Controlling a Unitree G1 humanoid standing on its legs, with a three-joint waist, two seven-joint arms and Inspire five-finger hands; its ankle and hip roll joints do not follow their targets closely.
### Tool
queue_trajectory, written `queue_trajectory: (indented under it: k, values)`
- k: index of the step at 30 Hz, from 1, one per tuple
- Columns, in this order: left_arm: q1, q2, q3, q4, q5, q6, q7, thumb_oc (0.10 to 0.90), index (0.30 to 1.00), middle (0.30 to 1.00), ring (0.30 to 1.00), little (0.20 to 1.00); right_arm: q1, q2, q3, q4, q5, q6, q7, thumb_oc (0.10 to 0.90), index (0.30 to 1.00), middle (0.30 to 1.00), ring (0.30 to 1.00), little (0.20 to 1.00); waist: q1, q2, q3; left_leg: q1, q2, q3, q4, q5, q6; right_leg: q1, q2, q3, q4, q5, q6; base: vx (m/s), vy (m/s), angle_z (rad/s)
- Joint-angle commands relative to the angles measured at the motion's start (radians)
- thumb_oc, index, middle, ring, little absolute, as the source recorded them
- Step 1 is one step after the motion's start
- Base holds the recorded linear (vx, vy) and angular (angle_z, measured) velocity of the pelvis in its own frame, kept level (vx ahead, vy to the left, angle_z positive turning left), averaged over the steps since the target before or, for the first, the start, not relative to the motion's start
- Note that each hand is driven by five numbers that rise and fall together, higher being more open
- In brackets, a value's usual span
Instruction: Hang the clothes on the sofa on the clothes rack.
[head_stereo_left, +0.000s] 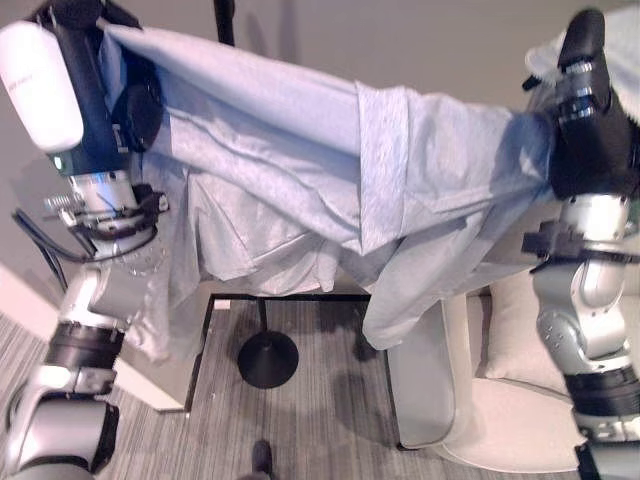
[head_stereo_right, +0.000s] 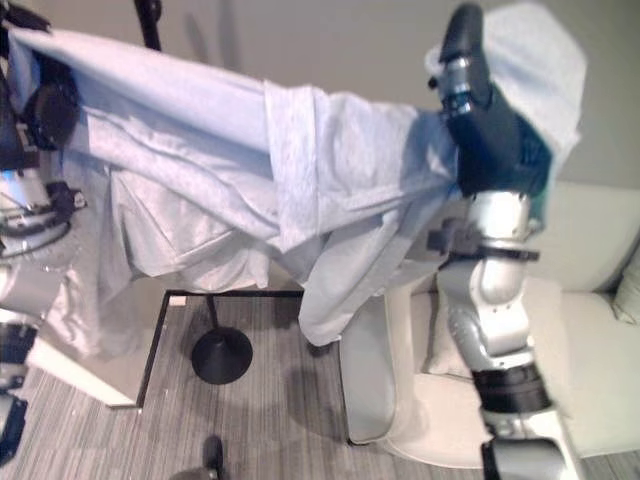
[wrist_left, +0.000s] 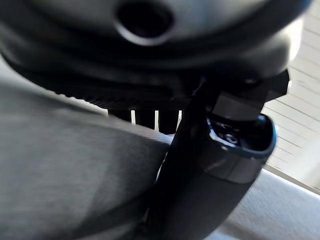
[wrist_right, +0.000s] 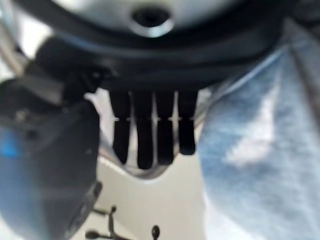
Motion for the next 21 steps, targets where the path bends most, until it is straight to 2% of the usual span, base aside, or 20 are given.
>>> queue_trajectory:
  k: [1, 8, 11, 17, 21]
  values:
    - [-0.085, 0.074, 0.087, 0.025, -0.008, 0.036, 0.064, 0.4, 0.3, 0.3, 0.3, 0.3, -0.085, -0.078, -0.036, 0.062, -0.047, -0.059, -0.044, 0.4, 0.3, 0.3, 0.3, 0.3, 0.064, 0.014, -0.157, 0.041, 0.036, 0.016, 0.022, -0.136, -0.098, -0.054, -0.186, 0.006, -0.005, 0.085, 0.108, 0.1, 0.145, -0.09]
    - [-0.11, 0.134, 0.062, 0.121, -0.009, 0.066, 0.079, 0.4, 0.3, 0.3, 0.3, 0.3, -0.106, -0.077, -0.034, 0.101, -0.064, -0.05, -0.055, 0.4, 0.3, 0.3, 0.3, 0.3, 0.056, 0.03, -0.17, 0.094, -0.015, 0.032, -0.005, -0.17, -0.056, -0.075, -0.228, 0.011, 0.062, 0.181, 0.151, 0.1, 0.17, 0.12]
    - [-0.088, 0.135, 0.075, 0.13, -0.005, 0.073, 0.081, 0.4, 0.3, 0.3, 0.3, 0.3, -0.079, -0.061, -0.046, 0.089, -0.067, -0.049, -0.045, 0.4, 0.3, 0.3, 0.3, 0.3, 0.054, 0.032, -0.167, 0.105, -0.022, 0.033, -0.017, -0.173, -0.049, -0.082, -0.233, 0.011, 0.073, 0.193, 0.159, 0.06, 0.109, 0.15]
    - [0.041, 0.105, 0.133, 0.17, -0.021, 0.078, 0.072, 0.4, 0.3, 0.3, 0.3, 0.3, 0.01, 0.011, -0.06, 0.083, -0.039, -0.044, -0.008, 0.4, 0.3, 0.3, 0.3, 0.3, 0.061, 0.024, -0.165, 0.12, -0.031, 0.029, -0.027, -0.186, -0.034, -0.078, -0.24, 0.0, 0.063, 0.21, 0.168, 0.04, 0.049, 0.04]
    - [0.115, 0.058, 0.129, 0.278, -0.075, 0.07, 0.032, 0.4, 0.3, 0.3, 0.3, 0.3, 0.067, 0.048, -0.028, 0.101, -0.003, -0.021, 0.039, 0.4, 0.3, 0.3, 0.3, 0.3, 0.065, 0.014, -0.157, 0.117, -0.028, 0.03, -0.027, -0.191, -0.03, -0.079, -0.239, -0.004, 0.046, 0.207, 0.169, 0.01, 0.001, -0.03]
